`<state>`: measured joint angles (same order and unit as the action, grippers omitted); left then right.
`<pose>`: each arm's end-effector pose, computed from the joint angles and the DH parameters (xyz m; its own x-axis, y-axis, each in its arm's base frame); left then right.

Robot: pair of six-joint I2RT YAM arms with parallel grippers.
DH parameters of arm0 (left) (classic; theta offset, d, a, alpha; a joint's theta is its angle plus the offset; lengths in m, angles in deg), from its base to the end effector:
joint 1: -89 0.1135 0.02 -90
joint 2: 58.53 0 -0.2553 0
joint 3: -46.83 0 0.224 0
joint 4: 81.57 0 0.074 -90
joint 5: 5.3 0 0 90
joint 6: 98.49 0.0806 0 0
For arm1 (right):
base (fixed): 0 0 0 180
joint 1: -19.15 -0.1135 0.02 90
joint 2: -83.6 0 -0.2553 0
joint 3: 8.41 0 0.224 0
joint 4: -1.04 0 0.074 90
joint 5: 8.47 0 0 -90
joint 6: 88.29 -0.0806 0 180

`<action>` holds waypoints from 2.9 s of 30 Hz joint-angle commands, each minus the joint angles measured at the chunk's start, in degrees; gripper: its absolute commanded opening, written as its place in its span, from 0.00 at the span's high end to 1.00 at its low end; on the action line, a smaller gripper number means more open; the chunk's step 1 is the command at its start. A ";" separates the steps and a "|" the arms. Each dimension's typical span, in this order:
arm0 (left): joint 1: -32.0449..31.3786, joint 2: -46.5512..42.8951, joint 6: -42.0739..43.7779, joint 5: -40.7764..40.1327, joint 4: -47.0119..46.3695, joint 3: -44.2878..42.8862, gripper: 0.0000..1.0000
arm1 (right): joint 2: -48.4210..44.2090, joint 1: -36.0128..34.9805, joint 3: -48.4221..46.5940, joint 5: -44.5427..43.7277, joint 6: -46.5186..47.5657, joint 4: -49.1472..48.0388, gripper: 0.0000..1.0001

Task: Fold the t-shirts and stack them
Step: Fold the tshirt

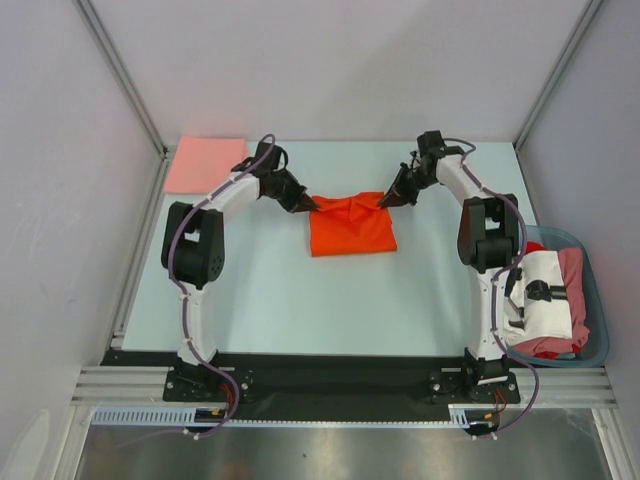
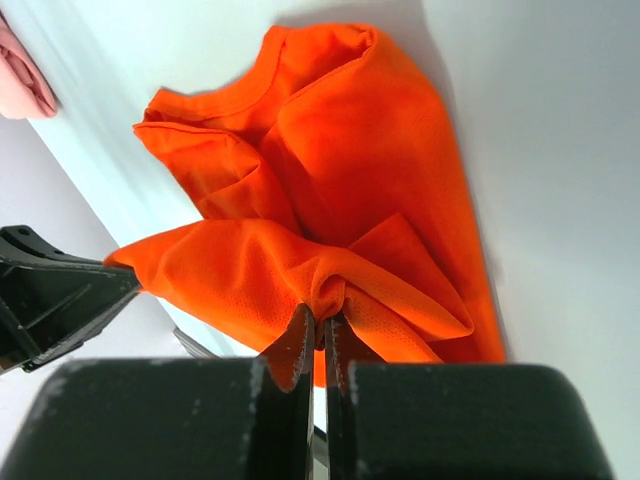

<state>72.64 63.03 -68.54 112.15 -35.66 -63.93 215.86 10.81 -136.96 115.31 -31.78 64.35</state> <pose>0.4247 -0.1634 0.1674 -0.8274 -0.5585 0.0598 -0.4490 0.5935 -0.6680 0.4588 0.1126 0.1581 -0.9447 0.3250 -0.0431 0.2230 0.7333 0.6423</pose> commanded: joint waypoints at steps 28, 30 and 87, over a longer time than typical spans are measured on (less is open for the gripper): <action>3.62 11.78 5.63 -0.79 1.43 -24.55 0.55 | 7.31 5.52 -14.95 2.53 -1.94 -1.10 0.46; 3.35 8.27 10.38 -3.87 3.46 -24.58 0.53 | 5.90 5.79 -14.87 1.47 0.00 -0.75 0.43; 5.02 16.28 9.78 8.33 -27.56 -17.46 0.71 | 8.64 5.26 -6.42 -0.29 -7.74 -34.78 0.72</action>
<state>77.60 84.60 -62.07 119.40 -67.14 -79.58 228.58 15.55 -138.12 115.15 -42.84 22.27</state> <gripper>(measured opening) 0.286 0.263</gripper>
